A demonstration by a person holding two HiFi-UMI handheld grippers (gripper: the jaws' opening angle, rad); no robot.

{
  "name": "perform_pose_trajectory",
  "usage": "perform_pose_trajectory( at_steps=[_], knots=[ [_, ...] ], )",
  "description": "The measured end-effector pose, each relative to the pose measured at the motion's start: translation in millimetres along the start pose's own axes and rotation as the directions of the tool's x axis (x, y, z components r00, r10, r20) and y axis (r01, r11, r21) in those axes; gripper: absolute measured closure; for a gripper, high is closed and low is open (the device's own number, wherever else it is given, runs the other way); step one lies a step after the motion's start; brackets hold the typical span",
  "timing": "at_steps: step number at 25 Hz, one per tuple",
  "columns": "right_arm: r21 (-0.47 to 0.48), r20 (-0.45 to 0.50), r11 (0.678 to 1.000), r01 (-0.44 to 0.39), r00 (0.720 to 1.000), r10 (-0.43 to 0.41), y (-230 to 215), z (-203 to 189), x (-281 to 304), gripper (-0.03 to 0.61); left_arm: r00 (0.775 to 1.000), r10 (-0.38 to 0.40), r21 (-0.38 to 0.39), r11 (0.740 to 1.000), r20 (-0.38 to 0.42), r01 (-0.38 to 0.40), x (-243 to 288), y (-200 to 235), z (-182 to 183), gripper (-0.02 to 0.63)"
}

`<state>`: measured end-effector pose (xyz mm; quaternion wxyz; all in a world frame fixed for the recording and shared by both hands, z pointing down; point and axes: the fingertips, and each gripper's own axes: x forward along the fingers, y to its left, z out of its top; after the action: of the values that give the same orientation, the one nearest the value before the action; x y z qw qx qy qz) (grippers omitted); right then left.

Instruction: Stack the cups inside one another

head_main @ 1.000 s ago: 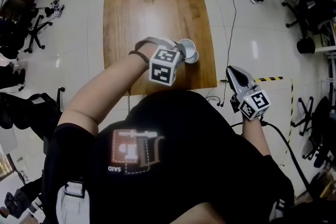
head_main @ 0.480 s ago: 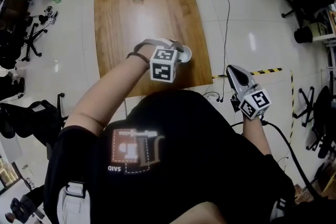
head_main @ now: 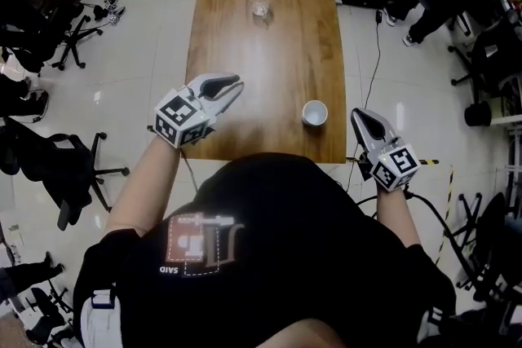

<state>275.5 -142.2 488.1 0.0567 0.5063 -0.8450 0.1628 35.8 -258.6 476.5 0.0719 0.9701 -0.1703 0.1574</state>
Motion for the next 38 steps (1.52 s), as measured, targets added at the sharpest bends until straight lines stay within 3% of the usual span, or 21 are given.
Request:
perform_pose_trajectory(
  at_steps=[2,4,7,10,15,28,34,38],
  knots=[
    [-0.016,0.001,0.999,-0.038,0.999,0.038,10.4,6.8,18.8,0.563,0.993,0.077,-0.152,0.986,0.095,-0.062,-35.3,21.1,-11.8,0.586],
    [-0.033,-0.007,0.997,-0.076,0.997,0.075,21.6,12.6,35.8,0.563,0.971,0.167,-0.283,0.952,0.171,-0.114,-67.6,38.4,-26.6,0.603],
    [-0.038,-0.019,0.993,-0.115,0.993,0.114,34.6,18.3,54.4,0.563,0.941,0.275,-0.382,0.905,0.195,-0.185,-101.2,51.5,-54.3,0.611],
    [-0.019,-0.019,0.992,-0.121,0.992,0.121,38.4,18.8,63.9,0.563,0.937,0.302,-0.387,0.896,0.177,-0.216,-112.9,46.7,-72.3,0.611],
    [0.014,-0.009,0.993,-0.118,0.993,0.118,40.4,15.1,69.2,0.565,0.937,0.297,-0.411,0.889,0.184,-0.201,-113.3,36.2,-80.3,0.611],
    [0.023,-0.003,0.995,-0.097,0.995,0.097,42.4,15.8,60.4,0.566,0.939,0.265,-0.367,0.914,0.219,-0.172,-112.6,35.3,-59.9,0.611],
    [0.021,-0.037,0.995,-0.096,0.995,0.097,58.5,-5.6,85.5,0.566,0.941,0.266,-0.374,0.911,0.207,-0.175,-134.1,45.8,-82.5,0.611],
    [0.017,-0.036,0.995,-0.102,0.994,0.103,50.8,0.8,89.3,0.566,0.938,0.276,-0.376,0.908,0.21,-0.183,-126.7,48.1,-71.8,0.612]
  ],
)
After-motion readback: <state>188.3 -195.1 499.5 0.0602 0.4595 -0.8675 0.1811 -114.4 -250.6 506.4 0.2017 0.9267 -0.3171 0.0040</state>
